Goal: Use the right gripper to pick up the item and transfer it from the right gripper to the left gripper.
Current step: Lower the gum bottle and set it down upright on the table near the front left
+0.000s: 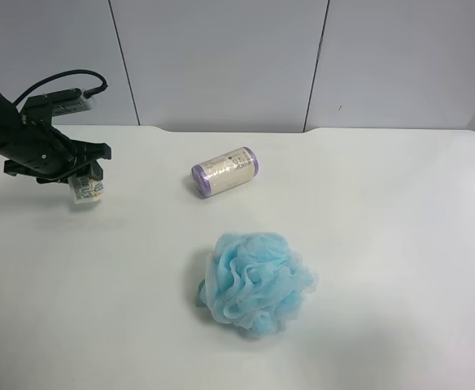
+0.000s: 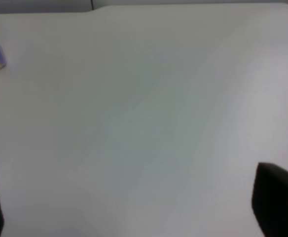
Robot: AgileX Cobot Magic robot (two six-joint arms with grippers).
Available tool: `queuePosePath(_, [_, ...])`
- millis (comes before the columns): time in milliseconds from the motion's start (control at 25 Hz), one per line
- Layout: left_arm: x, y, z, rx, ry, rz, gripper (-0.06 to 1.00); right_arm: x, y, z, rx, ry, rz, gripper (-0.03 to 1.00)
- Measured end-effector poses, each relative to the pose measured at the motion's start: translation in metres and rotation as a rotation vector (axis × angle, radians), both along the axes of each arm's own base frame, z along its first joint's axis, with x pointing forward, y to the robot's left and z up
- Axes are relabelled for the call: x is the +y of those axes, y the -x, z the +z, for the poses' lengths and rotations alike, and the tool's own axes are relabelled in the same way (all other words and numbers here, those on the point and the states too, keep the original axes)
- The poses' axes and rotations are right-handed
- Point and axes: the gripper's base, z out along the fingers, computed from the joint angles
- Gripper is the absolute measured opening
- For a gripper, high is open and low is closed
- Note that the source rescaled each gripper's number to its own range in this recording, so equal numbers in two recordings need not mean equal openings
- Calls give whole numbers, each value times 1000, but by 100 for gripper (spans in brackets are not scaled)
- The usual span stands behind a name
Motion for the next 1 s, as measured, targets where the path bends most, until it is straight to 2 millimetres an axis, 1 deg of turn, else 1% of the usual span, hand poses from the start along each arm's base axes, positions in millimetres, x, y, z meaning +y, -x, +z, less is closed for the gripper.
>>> queuePosePath(120, [0, 0, 0, 6, 18, 15, 0, 0, 0, 0, 0, 0, 0, 100])
queuePosePath(360, [-3, 6, -3, 75, 43, -2, 0, 0, 0, 0, 0, 0, 0, 100])
queuePosePath(600, [-4, 6, -4, 84, 46, -5, 0, 0, 0, 0, 0, 0, 0, 100])
queuePosePath(640, [-4, 7, -4, 92, 48, -8, 4, 0, 0, 0, 0, 0, 0, 100])
queuePosePath(680, [-4, 7, -4, 97, 49, -9, 16, 0, 0, 0, 0, 0, 0, 100])
queuePosePath(720, [-4, 7, -4, 97, 49, -9, 32, 0, 0, 0, 0, 0, 0, 100])
queuePosePath(800, [-4, 7, -4, 97, 50, -9, 70, 0, 0, 0, 0, 0, 0, 100])
queuePosePath(840, [-4, 7, -4, 98, 50, -9, 82, 0, 0, 0, 0, 0, 0, 100])
queuePosePath(880, [-4, 8, -4, 99, 51, -9, 90, 0, 0, 0, 0, 0, 0, 100])
queuePosePath(920, [-4, 8, -4, 99, 51, -9, 94, 0, 0, 0, 0, 0, 0, 100])
queuePosePath(1000, [-4, 8, -4, 101, 52, -9, 98, 0, 0, 0, 0, 0, 0, 100])
